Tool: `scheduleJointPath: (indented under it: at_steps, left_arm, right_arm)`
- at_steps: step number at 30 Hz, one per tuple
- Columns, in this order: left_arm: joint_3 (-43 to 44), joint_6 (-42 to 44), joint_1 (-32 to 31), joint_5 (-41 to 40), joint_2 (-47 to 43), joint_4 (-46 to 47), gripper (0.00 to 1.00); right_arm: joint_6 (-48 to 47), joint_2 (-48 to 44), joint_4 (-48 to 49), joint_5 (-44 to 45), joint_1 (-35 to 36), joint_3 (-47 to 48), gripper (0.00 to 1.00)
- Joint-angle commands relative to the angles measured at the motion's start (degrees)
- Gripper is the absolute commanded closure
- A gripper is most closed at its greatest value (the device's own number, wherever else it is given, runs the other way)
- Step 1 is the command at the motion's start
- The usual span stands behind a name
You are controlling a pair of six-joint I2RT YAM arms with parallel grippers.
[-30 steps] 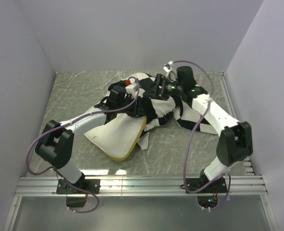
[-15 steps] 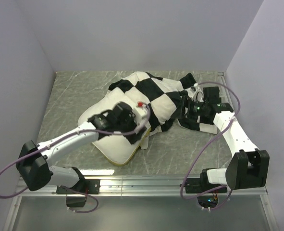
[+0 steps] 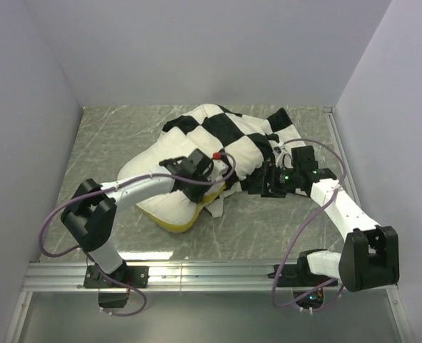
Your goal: Put the pillow into the pillowcase
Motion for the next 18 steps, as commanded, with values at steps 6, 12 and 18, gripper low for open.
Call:
scheduleJointPath:
  at_steps: [6, 12, 18]
  left_arm:
    - [19.54, 5.3, 8.7, 19.5, 0.09, -5.74, 1.0]
    - [24.3, 3.9, 13.19, 27.68, 2.64, -6.54, 1.0]
    - [26.76, 3.37, 14.77, 29.88, 3.96, -6.18, 1.0]
  right_arm:
    - [9.76, 4.89, 22.69, 7.22, 10.99, -2.86, 0.2]
    - [14.94, 14.73, 31.13, 12.33, 13.1, -1.46, 0.12]
    - [18.9, 22.3, 41.85, 11.89, 17.05, -0.05, 0.09]
